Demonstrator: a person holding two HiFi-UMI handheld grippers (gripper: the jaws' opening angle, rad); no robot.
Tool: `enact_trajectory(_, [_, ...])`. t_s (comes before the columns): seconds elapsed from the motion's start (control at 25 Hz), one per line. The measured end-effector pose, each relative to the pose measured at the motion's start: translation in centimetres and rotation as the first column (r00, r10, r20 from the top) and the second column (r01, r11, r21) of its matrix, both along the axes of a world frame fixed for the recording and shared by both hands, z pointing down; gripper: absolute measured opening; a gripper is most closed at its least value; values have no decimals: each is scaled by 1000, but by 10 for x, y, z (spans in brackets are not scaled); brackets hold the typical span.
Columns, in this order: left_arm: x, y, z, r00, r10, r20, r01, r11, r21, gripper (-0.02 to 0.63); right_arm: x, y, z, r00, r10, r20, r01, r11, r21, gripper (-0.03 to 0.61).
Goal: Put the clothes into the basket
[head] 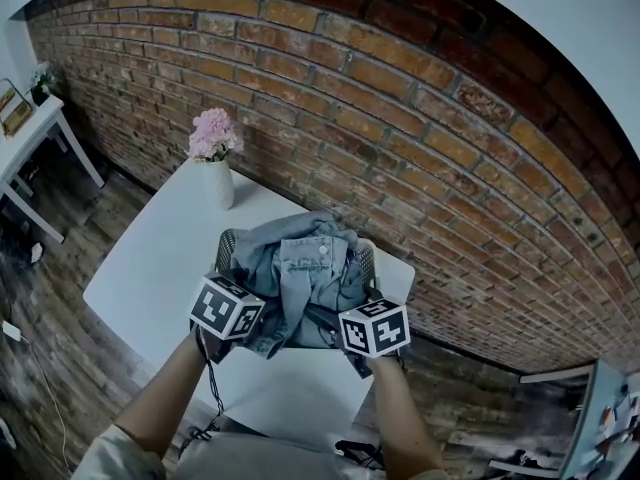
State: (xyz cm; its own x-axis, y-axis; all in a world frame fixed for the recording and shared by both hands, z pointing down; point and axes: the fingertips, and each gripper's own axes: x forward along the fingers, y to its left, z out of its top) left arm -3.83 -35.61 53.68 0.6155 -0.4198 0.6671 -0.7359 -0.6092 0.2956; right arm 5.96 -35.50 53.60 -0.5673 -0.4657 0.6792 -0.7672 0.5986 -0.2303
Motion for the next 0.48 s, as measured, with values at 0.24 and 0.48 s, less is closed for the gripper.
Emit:
enact_trajectory(0.24, [0, 0, 16, 999, 10, 49, -7, 998, -67, 307, 2, 2, 18, 1000, 4, -27, -7, 995, -99, 419])
enact_trajectory(0.48, [-3, 1, 44, 995, -25, 94, 39, 987, -158, 307, 3, 4, 45, 998, 33, -62, -46, 976, -212, 419])
